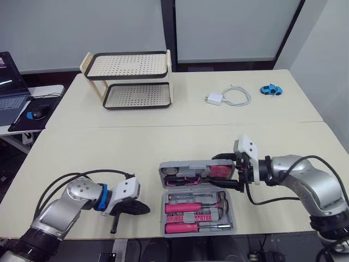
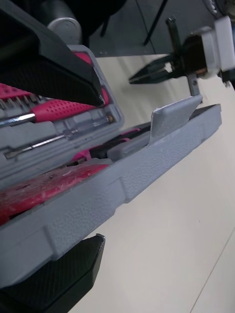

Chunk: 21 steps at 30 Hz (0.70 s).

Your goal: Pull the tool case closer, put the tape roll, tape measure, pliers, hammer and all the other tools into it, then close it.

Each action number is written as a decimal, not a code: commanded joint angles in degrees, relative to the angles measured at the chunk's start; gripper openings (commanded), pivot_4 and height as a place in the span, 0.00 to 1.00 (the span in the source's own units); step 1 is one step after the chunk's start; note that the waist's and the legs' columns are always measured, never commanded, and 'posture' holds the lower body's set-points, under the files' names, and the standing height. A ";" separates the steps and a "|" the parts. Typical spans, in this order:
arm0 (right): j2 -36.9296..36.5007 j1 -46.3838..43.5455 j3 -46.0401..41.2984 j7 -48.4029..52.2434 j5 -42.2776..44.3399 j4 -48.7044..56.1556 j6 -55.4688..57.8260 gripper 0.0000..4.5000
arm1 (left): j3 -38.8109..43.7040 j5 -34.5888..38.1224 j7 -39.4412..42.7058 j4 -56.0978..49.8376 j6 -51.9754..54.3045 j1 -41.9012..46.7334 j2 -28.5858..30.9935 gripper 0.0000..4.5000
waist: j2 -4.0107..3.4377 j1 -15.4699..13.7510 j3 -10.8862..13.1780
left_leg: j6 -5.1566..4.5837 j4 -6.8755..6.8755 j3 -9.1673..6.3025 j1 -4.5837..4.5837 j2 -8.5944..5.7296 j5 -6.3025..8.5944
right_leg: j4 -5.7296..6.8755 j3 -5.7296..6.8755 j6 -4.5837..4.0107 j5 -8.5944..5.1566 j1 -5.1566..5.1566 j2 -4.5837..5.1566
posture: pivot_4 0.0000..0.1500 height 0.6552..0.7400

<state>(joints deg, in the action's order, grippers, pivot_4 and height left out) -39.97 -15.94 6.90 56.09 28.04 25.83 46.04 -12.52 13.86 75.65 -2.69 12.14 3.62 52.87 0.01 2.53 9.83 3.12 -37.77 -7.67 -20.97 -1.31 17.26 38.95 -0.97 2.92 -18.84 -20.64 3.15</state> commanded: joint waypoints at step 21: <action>-26.89 30.58 -18.35 6.94 -12.33 19.29 -15.85 0.96 | 7.87 1.32 -6.57 -6.72 6.02 -4.21 -0.43 0.00 | 0.54 -0.88 0.41 | 0.01 -0.05 0.07 0.06 0.07 0.00 | -0.07 -0.01 0.02 -0.01 0.18 0.03 | 1.00 1.00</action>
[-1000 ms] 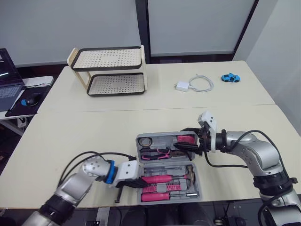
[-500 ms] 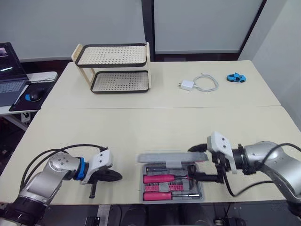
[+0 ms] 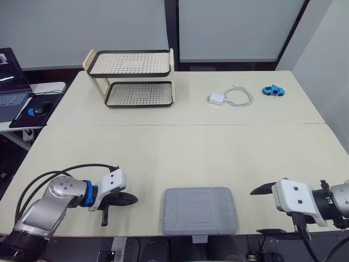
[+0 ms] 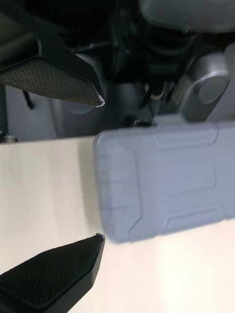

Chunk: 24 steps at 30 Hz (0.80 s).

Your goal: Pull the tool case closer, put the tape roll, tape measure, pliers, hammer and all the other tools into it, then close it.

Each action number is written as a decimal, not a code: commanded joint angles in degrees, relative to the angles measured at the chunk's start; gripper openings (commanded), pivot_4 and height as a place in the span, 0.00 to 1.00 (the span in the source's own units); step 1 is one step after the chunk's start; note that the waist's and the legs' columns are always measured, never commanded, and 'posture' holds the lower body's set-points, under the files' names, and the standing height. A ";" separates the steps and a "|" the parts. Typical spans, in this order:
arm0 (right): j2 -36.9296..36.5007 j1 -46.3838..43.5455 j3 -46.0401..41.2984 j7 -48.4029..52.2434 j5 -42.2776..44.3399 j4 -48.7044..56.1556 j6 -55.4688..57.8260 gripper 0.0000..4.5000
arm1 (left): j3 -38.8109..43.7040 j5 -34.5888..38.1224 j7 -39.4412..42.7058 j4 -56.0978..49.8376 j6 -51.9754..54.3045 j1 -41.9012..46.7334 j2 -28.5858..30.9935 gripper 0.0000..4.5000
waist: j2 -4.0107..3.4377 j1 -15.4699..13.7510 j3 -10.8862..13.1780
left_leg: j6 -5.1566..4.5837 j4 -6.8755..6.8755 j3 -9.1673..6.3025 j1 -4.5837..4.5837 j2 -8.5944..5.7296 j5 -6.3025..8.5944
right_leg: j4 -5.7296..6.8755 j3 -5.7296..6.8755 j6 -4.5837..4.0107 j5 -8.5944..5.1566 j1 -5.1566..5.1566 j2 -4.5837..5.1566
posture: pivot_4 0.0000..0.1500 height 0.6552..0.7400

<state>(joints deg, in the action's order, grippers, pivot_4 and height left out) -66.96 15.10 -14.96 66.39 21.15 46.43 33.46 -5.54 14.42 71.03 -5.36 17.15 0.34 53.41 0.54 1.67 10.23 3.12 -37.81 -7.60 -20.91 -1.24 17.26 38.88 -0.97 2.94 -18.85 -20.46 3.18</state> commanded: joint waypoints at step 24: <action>9.92 -16.00 34.23 -7.08 -29.54 -19.17 -15.99 0.01 | -9.76 -8.83 -11.96 -6.90 -2.02 0.59 -11.01 0.00 | 0.15 -0.05 0.12 | 0.02 -0.04 -0.02 -0.01 -0.06 -0.01 | 0.02 0.01 -0.01 0.00 0.00 0.00 | 1.00 1.00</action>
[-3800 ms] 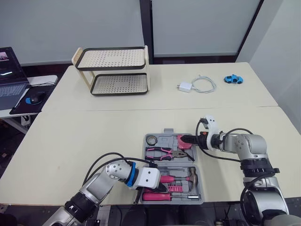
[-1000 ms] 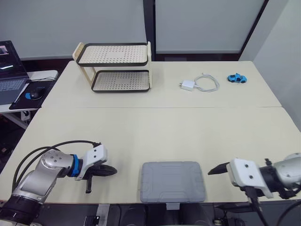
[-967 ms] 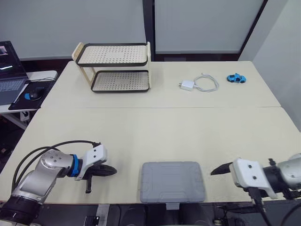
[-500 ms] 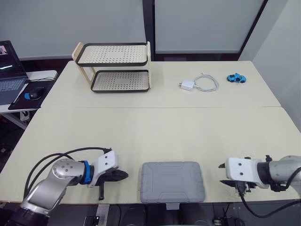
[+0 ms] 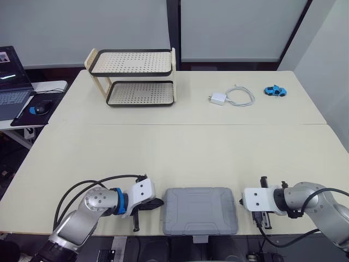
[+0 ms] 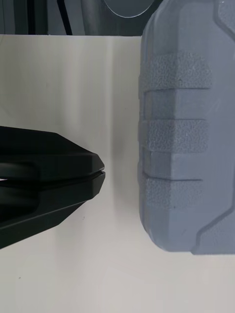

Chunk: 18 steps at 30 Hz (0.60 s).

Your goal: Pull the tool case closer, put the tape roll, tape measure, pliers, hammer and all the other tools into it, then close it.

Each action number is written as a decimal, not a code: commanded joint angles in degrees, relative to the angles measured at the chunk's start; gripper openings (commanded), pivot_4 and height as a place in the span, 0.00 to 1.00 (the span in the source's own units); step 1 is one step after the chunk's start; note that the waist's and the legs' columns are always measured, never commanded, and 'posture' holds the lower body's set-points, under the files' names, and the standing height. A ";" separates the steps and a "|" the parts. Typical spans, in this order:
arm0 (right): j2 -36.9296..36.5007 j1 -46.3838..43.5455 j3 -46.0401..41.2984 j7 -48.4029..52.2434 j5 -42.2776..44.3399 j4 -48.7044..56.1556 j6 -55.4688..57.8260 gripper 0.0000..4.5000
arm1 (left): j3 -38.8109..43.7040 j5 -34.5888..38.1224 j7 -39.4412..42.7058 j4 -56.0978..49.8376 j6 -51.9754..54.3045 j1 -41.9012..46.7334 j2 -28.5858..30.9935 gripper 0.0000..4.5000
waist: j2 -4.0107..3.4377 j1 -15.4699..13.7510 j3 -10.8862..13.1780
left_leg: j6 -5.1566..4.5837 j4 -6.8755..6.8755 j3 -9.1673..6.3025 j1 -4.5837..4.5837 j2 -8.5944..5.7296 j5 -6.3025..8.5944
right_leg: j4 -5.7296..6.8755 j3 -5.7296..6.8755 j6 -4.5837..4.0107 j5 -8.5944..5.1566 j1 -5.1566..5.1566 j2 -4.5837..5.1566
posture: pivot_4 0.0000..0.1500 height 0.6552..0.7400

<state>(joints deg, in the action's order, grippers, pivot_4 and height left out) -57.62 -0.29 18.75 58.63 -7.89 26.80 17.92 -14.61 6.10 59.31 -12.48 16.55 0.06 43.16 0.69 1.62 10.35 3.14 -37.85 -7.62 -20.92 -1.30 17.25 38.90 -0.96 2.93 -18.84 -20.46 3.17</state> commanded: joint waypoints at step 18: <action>3.43 -3.25 1.48 0.89 -1.21 -0.14 1.33 0.01 | -1.88 -2.05 0.04 3.49 -3.98 2.54 -3.76 0.00 | -0.01 -0.10 0.00 | 0.00 -0.05 -0.02 0.00 -0.02 0.00 | 0.01 0.01 0.00 0.00 0.01 0.02 | 1.00 1.00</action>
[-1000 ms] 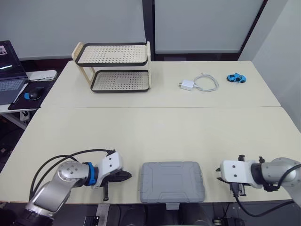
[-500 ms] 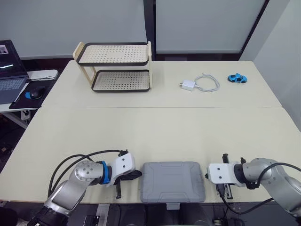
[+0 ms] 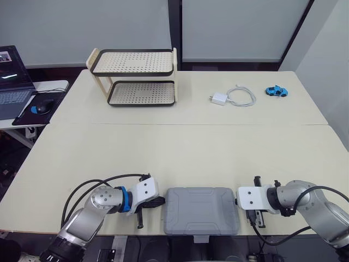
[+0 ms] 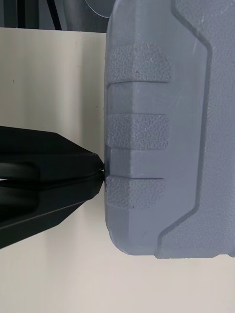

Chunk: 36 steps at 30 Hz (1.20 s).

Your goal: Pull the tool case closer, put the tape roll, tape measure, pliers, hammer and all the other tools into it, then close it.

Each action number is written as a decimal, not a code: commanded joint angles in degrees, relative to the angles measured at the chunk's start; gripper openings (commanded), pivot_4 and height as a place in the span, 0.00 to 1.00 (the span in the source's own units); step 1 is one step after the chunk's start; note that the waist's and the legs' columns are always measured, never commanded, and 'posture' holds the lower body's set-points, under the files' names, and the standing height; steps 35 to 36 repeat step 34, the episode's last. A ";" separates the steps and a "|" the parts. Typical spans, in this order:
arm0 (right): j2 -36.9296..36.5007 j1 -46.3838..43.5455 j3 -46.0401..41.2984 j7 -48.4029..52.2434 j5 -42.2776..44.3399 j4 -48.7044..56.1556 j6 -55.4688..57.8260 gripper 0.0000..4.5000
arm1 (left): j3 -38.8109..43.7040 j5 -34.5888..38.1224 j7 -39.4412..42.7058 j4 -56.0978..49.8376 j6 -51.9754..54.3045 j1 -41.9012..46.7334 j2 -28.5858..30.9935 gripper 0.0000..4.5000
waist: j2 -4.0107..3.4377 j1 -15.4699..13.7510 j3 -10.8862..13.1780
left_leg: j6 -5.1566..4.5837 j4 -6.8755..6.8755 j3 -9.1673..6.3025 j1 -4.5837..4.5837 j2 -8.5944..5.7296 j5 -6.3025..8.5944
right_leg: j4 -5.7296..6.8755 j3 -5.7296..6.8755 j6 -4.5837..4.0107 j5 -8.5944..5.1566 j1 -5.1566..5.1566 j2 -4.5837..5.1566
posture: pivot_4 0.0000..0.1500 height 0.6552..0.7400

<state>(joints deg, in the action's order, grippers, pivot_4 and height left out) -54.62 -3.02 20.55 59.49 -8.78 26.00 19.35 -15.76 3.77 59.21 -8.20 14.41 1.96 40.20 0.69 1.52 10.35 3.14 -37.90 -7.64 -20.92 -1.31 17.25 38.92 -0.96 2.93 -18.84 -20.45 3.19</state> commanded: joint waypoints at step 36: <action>-14.38 7.03 -38.88 22.06 23.64 -18.85 -16.66 0.01 | 31.17 14.47 6.74 -0.67 3.14 -10.54 17.68 0.00 | -0.05 0.10 0.09 | -0.01 0.00 0.18 0.12 0.07 0.01 | 0.01 0.00 -0.01 0.00 0.14 0.03 | 1.00 1.00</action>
